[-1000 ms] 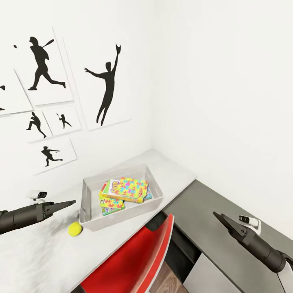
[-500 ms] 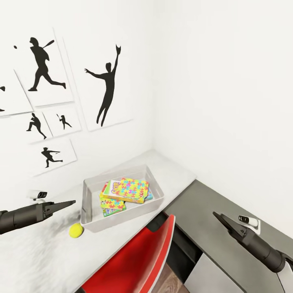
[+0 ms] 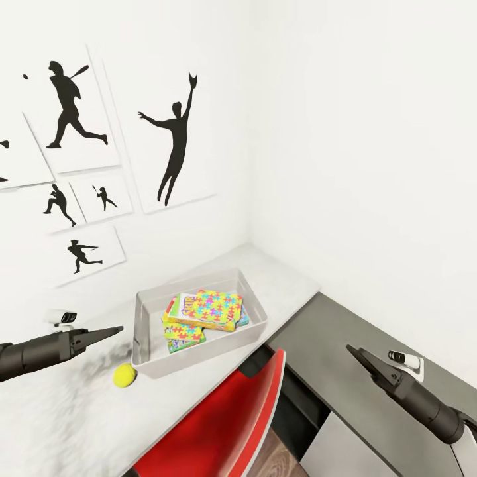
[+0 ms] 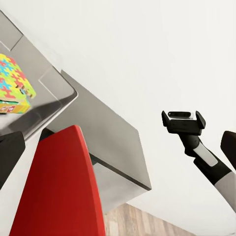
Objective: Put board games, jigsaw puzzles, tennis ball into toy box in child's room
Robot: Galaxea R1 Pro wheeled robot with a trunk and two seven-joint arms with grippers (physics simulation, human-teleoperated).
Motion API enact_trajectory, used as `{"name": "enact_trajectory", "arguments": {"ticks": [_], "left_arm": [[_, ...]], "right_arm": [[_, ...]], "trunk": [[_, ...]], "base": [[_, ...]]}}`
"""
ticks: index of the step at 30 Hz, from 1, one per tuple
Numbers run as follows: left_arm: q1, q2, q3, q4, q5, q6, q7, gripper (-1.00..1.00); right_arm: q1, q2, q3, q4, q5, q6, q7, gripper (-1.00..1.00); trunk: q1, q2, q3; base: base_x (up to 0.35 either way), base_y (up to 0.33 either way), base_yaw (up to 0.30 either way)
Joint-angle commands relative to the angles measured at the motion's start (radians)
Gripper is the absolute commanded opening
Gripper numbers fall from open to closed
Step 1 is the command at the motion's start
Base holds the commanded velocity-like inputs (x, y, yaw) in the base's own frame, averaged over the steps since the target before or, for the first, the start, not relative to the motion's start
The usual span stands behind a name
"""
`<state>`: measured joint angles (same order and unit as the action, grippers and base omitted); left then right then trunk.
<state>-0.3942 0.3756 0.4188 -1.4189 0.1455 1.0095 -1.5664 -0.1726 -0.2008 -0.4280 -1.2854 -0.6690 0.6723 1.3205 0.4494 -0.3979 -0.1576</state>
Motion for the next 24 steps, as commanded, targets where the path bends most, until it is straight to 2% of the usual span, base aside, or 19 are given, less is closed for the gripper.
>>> {"name": "enact_trajectory", "arguments": {"ticks": [1,13,17,20,21,24], "left_arm": [[0.000,0.000,0.000,0.000,-0.001,0.011,-0.004,1.00],[0.001,0.001,0.002,0.000,-0.003,0.011,-0.004,1.00],[0.002,0.003,0.013,0.000,-0.006,0.011,-0.004,1.00],[0.002,0.003,0.022,0.000,-0.037,0.011,-0.004,1.00],[0.002,0.002,0.025,0.000,-0.070,0.011,-0.004,1.00],[0.000,0.002,0.028,0.004,-0.138,0.009,0.016,1.00]], "right_arm": [[-0.001,0.000,0.000,0.000,-0.003,0.009,0.000,1.00],[-0.001,-0.001,-0.001,-0.001,-0.002,0.010,-0.003,1.00],[-0.001,-0.002,-0.001,-0.001,-0.003,0.010,-0.002,1.00],[-0.001,-0.003,-0.003,-0.002,-0.002,0.010,-0.002,1.00],[-0.001,-0.004,-0.006,-0.002,-0.003,0.011,-0.002,1.00],[-0.001,-0.006,-0.010,-0.002,-0.003,0.012,-0.003,1.00]], "trunk": [[0.001,-0.002,-0.002],[0.001,-0.002,-0.002],[0.001,-0.002,-0.002],[0.001,-0.002,-0.002],[0.001,-0.002,-0.002],[0.001,-0.002,-0.002]], "base": [[0.000,0.000,0.000],[0.000,0.000,0.000],[0.000,0.000,0.000],[0.000,0.000,0.000],[0.000,0.000,0.000],[0.000,0.000,0.000]]}}
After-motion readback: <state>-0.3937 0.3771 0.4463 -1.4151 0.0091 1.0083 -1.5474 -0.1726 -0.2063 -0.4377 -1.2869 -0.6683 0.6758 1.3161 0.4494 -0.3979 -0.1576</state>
